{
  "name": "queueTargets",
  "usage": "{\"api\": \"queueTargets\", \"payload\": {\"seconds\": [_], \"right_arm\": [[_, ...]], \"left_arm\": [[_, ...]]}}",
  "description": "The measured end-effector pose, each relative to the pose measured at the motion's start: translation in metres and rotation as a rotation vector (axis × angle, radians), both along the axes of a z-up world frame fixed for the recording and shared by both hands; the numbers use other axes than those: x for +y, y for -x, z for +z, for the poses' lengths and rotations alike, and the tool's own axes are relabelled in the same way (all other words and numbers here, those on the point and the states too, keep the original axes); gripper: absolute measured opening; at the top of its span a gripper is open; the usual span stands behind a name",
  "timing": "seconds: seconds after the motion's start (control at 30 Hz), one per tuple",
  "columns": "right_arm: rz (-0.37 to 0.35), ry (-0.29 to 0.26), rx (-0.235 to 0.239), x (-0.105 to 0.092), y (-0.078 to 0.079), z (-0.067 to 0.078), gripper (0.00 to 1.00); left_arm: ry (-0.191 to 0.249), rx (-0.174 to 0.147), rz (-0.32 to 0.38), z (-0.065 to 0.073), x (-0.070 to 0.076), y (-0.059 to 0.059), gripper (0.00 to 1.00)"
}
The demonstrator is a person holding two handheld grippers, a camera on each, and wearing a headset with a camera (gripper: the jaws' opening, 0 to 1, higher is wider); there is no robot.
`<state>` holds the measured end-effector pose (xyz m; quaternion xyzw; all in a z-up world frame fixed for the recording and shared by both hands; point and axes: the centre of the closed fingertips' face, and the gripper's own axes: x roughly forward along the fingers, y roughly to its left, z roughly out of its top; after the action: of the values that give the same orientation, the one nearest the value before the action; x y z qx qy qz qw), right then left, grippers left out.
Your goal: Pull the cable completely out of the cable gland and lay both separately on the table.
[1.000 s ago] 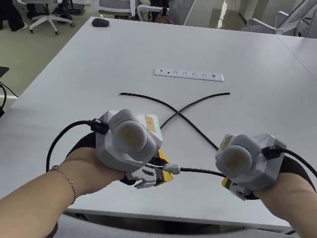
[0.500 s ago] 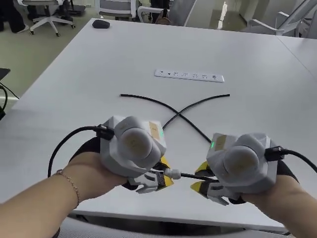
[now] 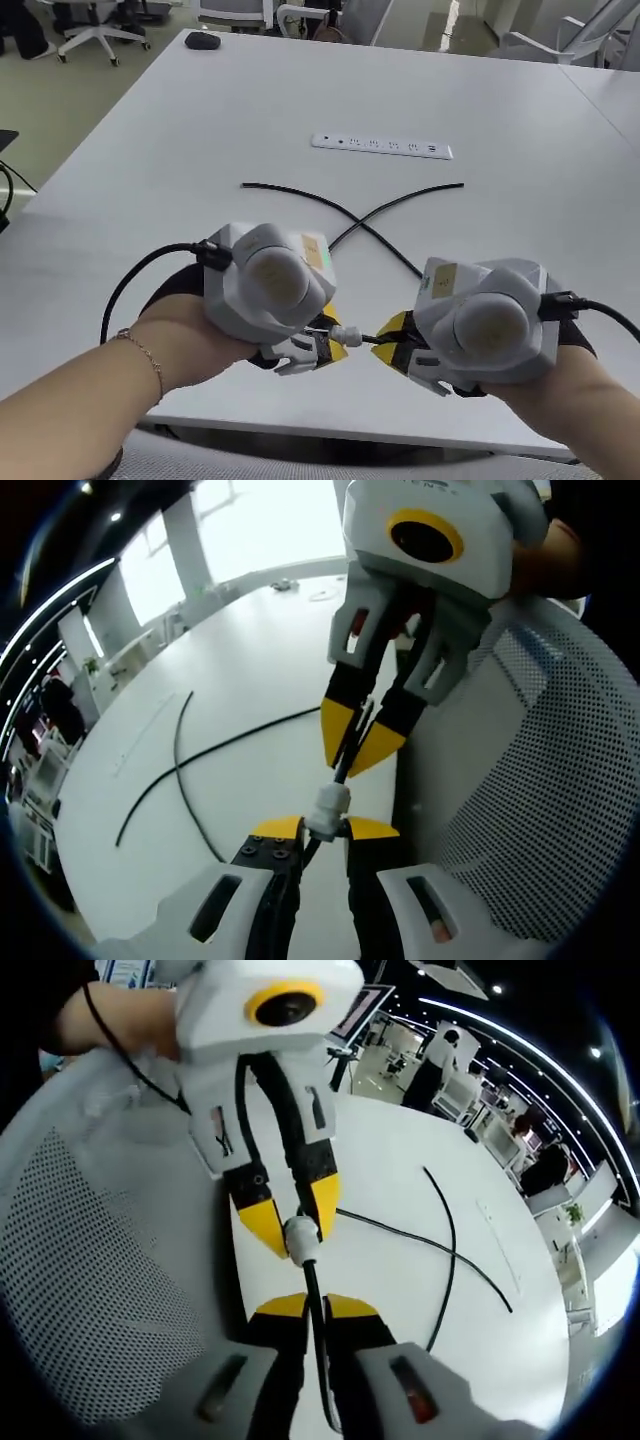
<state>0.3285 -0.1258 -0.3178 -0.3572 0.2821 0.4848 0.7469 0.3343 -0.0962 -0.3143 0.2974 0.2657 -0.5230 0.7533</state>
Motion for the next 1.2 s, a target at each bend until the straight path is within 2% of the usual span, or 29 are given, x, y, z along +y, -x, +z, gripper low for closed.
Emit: {"api": "queueTargets", "payload": {"seconds": [0.13, 0.23, 0.3, 0.37, 0.43, 0.57, 0.6, 0.63, 0.67, 0.7, 0.77, 0.83, 0.93, 0.97, 1.0, 1.1, 1.2], "right_arm": [[-0.051, 0.009, 0.007, -0.009, -0.005, -0.002, 0.04], [-0.101, 0.078, 0.018, -0.025, -0.009, -0.011, 0.04], [-0.152, 0.12, 0.045, -0.038, -0.01, -0.017, 0.05], [-0.195, 0.138, 0.059, -0.047, -0.012, -0.02, 0.05], [-0.272, 0.177, 0.081, -0.065, -0.014, -0.025, 0.05], [-0.344, 0.255, 0.107, -0.09, -0.015, -0.032, 0.06], [-0.346, 0.265, 0.099, -0.092, -0.016, -0.032, 0.06], [-0.325, 0.316, 0.076, -0.097, -0.016, -0.032, 0.07], [-0.304, 0.342, 0.078, -0.097, -0.014, -0.034, 0.07], [-0.28, 0.362, 0.103, -0.093, -0.008, -0.039, 0.07], [-0.243, 0.347, 0.1, -0.084, -0.005, -0.04, 0.12], [-0.189, 0.281, 0.095, -0.065, -0.003, -0.038, 0.19], [-0.084, 0.162, 0.052, -0.03, -0.002, -0.024, 0.2], [-0.074, 0.142, 0.046, -0.026, -0.002, -0.021, 0.2], [-0.036, 0.074, 0.032, -0.01, 0.0, -0.013, 0.2], [-0.002, 0.006, 0.014, 0.004, 0.003, -0.002, 0.17], [0.025, -0.02, 0.001, 0.008, 0.006, 0.003, 0.16]], "left_arm": [[0.027, 0.011, 0.028, 0.003, 0.002, -0.004, 0.17], [0.015, 0.008, 0.035, 0.002, 0.004, -0.004, 0.17], [0.012, 0.01, 0.037, 0.001, 0.005, -0.004, 0.17], [0.006, 0.008, 0.036, 0.0, 0.006, -0.004, 0.17], [0.002, 0.007, 0.039, 0.0, 0.008, -0.004, 0.17], [0.0, 0.012, 0.051, 0.0, 0.011, -0.005, 0.17], [0.0, 0.012, 0.051, 0.0, 0.011, -0.005, 0.17], [0.003, 0.013, 0.05, 0.0, 0.01, -0.005, 0.17], [0.006, 0.013, 0.048, 0.001, 0.009, -0.004, 0.17], [0.004, 0.008, 0.046, 0.001, 0.008, -0.004, 0.17], [-0.004, -0.002, 0.042, 0.0, 0.008, -0.004, 0.17], [-0.004, 0.007, 0.036, -0.001, 0.007, -0.002, 0.17], [-0.013, 0.004, 0.015, -0.003, 0.003, 0.002, 0.17], [-0.013, 0.004, 0.013, -0.003, 0.003, 0.002, 0.17], [-0.019, 0.002, 0.002, -0.004, 0.0, 0.004, 0.17], [-0.024, -0.007, -0.014, -0.004, -0.002, 0.005, 0.17], [-0.025, -0.009, -0.022, -0.005, -0.003, 0.005, 0.17]]}}
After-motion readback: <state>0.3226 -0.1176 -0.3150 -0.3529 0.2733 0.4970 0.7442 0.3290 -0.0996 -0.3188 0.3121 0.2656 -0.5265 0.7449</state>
